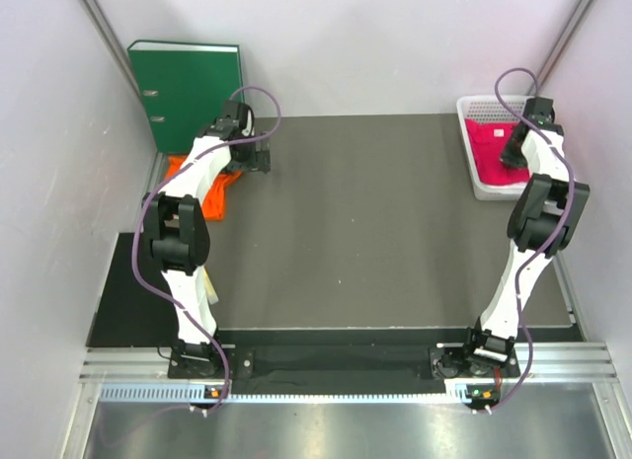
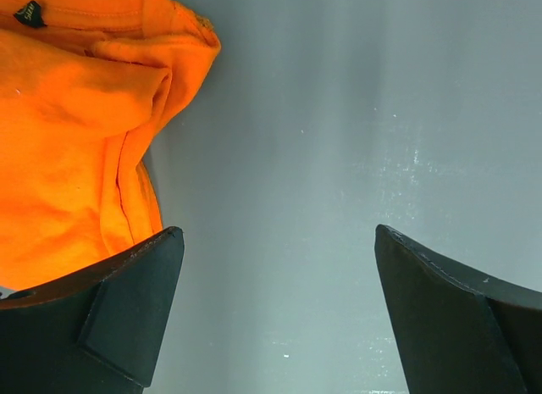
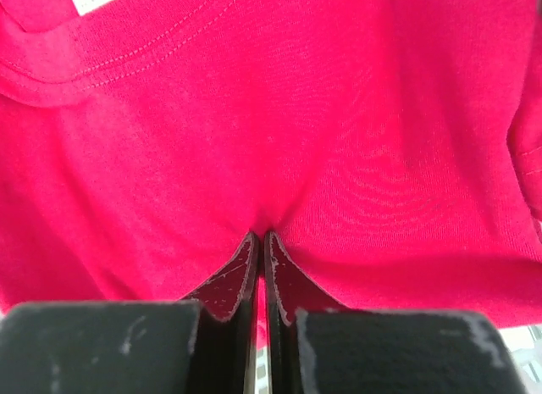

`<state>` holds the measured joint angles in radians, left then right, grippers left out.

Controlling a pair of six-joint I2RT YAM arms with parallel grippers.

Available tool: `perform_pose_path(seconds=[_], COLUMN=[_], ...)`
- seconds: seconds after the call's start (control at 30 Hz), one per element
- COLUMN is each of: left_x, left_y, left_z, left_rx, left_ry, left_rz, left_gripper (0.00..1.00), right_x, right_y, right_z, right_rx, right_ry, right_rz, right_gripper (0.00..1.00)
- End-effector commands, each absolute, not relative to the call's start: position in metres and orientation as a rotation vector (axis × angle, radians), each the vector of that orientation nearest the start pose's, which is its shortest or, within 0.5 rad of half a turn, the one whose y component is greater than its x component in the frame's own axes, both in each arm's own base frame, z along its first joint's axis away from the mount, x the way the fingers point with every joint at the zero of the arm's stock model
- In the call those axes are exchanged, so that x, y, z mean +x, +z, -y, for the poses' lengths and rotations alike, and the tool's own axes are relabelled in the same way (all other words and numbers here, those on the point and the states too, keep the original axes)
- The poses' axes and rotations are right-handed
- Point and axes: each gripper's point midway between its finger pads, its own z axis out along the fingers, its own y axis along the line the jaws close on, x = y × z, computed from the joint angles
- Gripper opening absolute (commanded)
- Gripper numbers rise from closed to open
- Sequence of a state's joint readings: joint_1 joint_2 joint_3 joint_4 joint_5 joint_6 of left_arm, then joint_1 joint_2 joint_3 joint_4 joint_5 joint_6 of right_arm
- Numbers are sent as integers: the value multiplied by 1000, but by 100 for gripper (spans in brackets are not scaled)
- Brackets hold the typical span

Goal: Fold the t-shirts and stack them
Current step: Grab crumpled tshirt from bin with the right arm, then move the tshirt to the center of the board

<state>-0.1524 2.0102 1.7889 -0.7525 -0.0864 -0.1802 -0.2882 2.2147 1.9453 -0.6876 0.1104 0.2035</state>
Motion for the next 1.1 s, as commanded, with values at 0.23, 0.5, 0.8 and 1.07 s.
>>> perform_pose_path(seconds=[0.23, 0.5, 0.8, 1.07], left_x=[494, 497, 500, 499], left_y=[135, 140, 137, 136], left_z=[67, 72, 69, 66], left_rx=[-68, -74, -84, -99], left_ry=[-22, -54, -31, -14], left_rz=[-2523, -2503, -2505, -2507], left_gripper=[99, 99, 99, 99], right_x=[508, 507, 479, 427], right_y=[214, 331, 376, 365], right_z=[161, 70, -163, -241], right_rx=[625, 317, -228, -406], right_ry=[-214, -156, 173, 388], right_rz=[-2108, -1917, -1895, -1940], right_gripper=[0, 0, 0, 0])
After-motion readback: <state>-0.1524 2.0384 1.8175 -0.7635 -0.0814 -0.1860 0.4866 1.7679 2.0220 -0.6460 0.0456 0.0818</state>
